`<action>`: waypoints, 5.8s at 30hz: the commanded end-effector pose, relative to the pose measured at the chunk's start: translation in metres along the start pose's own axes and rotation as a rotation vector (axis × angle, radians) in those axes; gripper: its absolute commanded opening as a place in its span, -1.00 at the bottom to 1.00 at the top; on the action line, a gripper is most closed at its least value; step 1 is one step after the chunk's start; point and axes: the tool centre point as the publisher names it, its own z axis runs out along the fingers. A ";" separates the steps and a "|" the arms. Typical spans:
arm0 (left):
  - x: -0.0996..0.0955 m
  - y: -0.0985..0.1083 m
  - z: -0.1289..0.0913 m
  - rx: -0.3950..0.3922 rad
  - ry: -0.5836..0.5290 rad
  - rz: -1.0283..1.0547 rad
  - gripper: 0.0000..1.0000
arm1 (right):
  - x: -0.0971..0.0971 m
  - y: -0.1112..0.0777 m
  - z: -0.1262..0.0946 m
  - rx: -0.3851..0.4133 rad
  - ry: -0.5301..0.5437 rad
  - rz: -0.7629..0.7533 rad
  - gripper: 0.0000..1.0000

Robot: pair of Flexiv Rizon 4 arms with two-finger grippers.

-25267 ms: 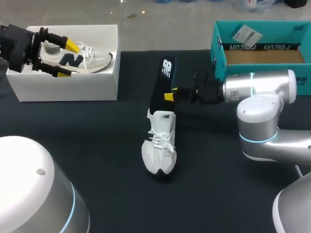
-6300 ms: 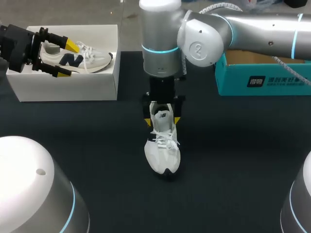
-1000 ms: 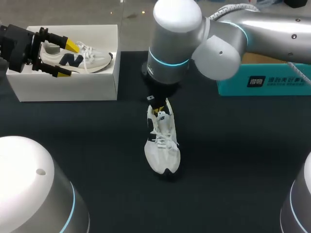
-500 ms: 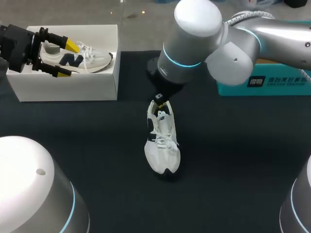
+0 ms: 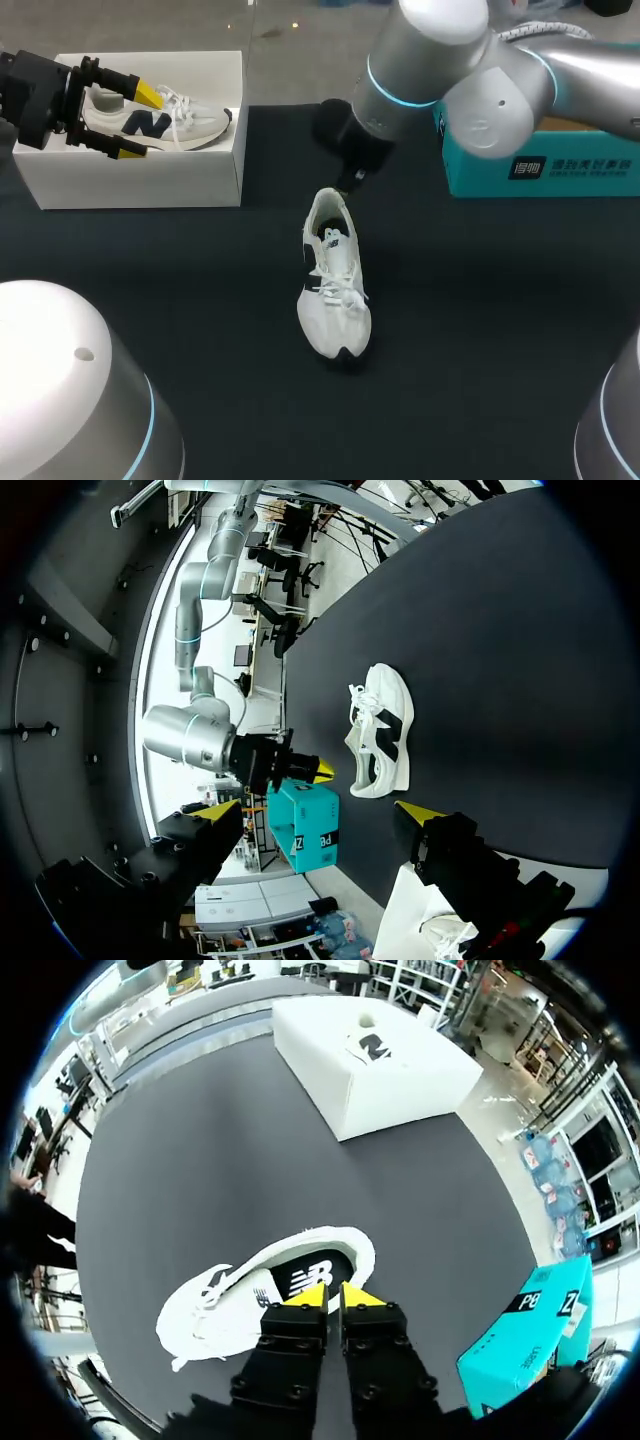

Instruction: Take the shoe out of the shoebox, open the shoe tongue, remove and reinsert the insole, then place the shoe into the shoebox

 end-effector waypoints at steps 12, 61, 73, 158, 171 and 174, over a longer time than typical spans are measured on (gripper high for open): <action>-0.001 0.000 0.000 0.000 0.004 0.000 1.00 | -0.032 0.016 0.042 0.113 0.060 -0.524 1.00; -0.001 0.000 0.000 0.000 0.004 0.000 1.00 | -0.063 0.034 -0.040 0.329 0.067 -0.439 -1.00; -0.001 0.000 0.000 0.000 0.004 0.000 1.00 | -0.102 0.057 -0.135 0.335 -0.093 -0.435 -1.00; -0.001 0.000 0.000 0.000 0.004 0.000 1.00 | -0.366 -0.165 -0.190 0.369 -0.186 -0.205 -1.00; -0.001 0.000 0.000 0.000 0.004 0.000 1.00 | -0.371 -0.234 -0.205 0.422 -0.190 -0.104 -1.00; -0.001 0.000 0.000 0.000 0.004 0.000 1.00 | -0.371 -0.251 -0.206 0.444 -0.184 -0.077 -1.00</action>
